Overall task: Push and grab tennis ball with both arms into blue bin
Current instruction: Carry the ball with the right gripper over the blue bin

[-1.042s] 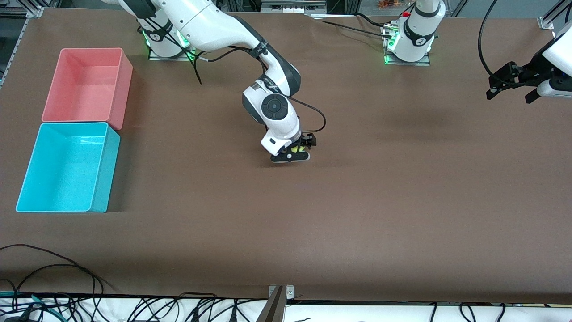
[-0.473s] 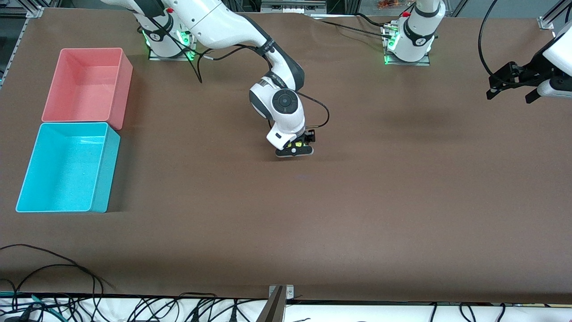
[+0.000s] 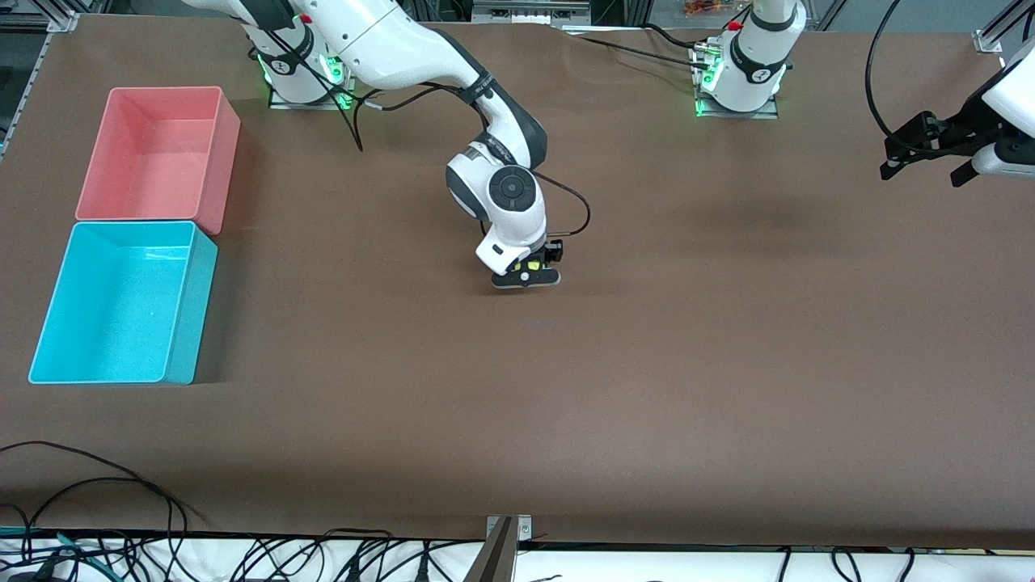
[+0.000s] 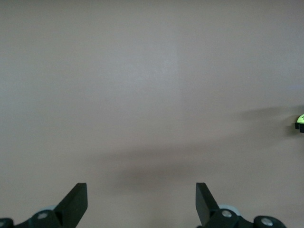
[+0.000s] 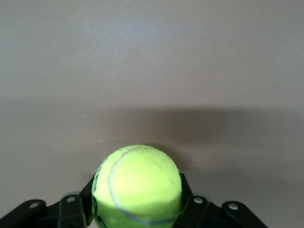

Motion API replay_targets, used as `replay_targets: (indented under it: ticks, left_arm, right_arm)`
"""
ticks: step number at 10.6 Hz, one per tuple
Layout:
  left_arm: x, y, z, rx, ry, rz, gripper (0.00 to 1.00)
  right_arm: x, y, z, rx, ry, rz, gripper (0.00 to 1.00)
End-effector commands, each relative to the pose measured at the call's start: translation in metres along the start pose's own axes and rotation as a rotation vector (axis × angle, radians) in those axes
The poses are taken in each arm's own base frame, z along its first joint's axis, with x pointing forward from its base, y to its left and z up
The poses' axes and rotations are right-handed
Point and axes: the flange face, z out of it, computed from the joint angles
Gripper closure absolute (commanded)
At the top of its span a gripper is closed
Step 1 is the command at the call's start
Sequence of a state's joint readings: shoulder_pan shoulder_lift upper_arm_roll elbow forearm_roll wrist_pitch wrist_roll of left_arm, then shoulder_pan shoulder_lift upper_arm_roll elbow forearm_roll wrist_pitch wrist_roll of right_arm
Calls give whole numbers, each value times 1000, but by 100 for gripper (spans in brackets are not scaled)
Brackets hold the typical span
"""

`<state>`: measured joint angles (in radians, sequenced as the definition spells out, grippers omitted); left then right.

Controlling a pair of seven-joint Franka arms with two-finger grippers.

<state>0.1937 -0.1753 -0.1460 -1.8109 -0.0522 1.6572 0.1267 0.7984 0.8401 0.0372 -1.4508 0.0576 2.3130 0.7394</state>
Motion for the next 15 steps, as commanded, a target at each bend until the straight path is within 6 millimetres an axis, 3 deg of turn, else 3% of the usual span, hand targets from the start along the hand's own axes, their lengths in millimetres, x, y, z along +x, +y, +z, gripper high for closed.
replay_targets:
  ticks: [1,5,6,8,9,11,15]
  left_arm:
    - [3,2,-6,5,-7,1,0]
    - [3,4,-6,3,-7,2,0]
    - [3,4,-6,5,-7,2,0]
    - [3,-4,-7,5,-5,-4,0]
    - [6,5,-17,18,17,12,0]
    - [16,24,-21,18,24,46,0]
    - [15,29,-21,18,18,54,0]
  right_arm:
    - [27,36,-49,-51,-40,20,100]
    - [59,109,-131,-85,-147,-31,100]
    - [72,138,-149,-93,-146,-35,100]
    - [105,218,-174,-102,-153,-126,100]
    - [117,253,-180,-99,-162,-135,100]
    - [126,311,-197,-98,-165,-92,100]
    - [130,434,-221,-122,-159,-172,100]
